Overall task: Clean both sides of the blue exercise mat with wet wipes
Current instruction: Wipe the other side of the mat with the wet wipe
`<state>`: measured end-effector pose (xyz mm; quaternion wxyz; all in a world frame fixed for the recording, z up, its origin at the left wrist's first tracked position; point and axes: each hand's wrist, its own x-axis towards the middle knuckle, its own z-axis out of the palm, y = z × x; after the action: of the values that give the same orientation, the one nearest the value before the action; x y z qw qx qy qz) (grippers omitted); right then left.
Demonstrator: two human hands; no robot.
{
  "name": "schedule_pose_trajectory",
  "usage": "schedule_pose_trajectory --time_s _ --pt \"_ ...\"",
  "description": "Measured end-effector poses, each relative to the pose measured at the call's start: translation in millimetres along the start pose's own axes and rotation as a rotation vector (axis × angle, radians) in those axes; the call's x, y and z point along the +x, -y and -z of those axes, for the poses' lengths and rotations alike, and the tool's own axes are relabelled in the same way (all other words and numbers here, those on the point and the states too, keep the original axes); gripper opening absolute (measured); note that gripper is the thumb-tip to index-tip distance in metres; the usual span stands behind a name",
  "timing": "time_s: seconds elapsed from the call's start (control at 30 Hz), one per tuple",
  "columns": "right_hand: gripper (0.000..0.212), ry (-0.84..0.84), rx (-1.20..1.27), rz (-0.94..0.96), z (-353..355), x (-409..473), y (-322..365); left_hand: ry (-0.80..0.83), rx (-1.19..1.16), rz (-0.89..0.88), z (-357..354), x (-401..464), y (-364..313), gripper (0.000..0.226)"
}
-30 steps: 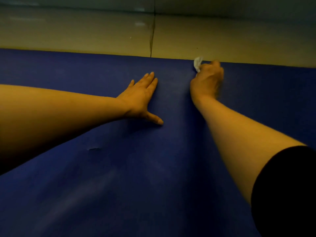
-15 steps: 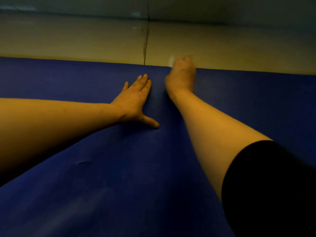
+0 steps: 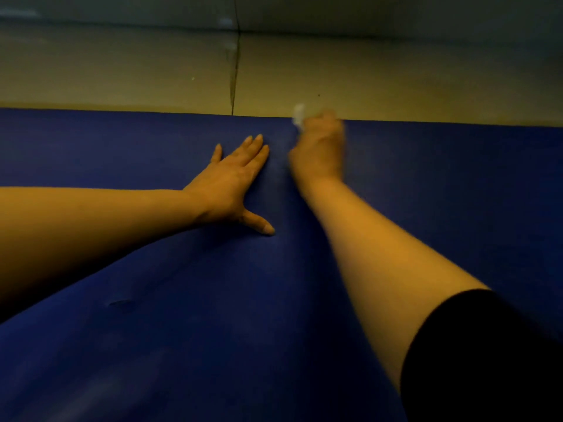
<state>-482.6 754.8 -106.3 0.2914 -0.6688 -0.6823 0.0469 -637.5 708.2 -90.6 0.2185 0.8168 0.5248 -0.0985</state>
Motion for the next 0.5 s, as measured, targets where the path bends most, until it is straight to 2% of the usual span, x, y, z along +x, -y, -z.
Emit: schedule_pose_trajectory --time_s 0.07,0.1,0.17,0.23,0.3,0.33,0.37,0.43,0.5 --pt "0.043 0.196 -0.013 0.113 -8.5 -13.4 19.0 0.0 -0.009 -0.003 0.9 -1.3 0.7 0.139" --pt "0.045 0.242 -0.045 0.137 -7.4 -15.4 16.8 0.003 -0.008 -0.002 0.9 -2.2 1.2 0.137" --pt "0.037 0.177 -0.11 0.109 6.9 -11.9 -4.3 0.012 -0.005 -0.002 0.7 -5.7 1.8 0.134" --pt "0.031 0.104 -0.143 -0.065 22.1 -5.1 -33.5 0.017 -0.004 -0.006 -1.3 -9.1 1.5 0.132" --pt "0.034 0.062 -0.161 -0.234 29.4 -7.0 -47.1 0.015 -0.002 -0.004 -4.0 -10.1 0.9 0.131" --pt "0.037 0.031 -0.158 -0.26 28.6 -11.7 -40.9 0.009 -0.001 -0.001 -5.4 -9.3 0.3 0.131" --pt "0.039 0.016 -0.134 -0.228 23.7 -17.8 -30.1 0.0 0.0 0.002 -6.4 -8.4 -0.1 0.131" --pt "0.046 0.028 -0.036 -0.038 9.1 -34.2 -3.9 -0.018 -0.005 0.0 -8.3 -6.9 -0.3 0.13" --pt "0.044 0.106 0.024 0.13 1.9 -49.1 11.5 -0.036 -0.015 -0.002 -9.9 -7.4 1.7 0.13"
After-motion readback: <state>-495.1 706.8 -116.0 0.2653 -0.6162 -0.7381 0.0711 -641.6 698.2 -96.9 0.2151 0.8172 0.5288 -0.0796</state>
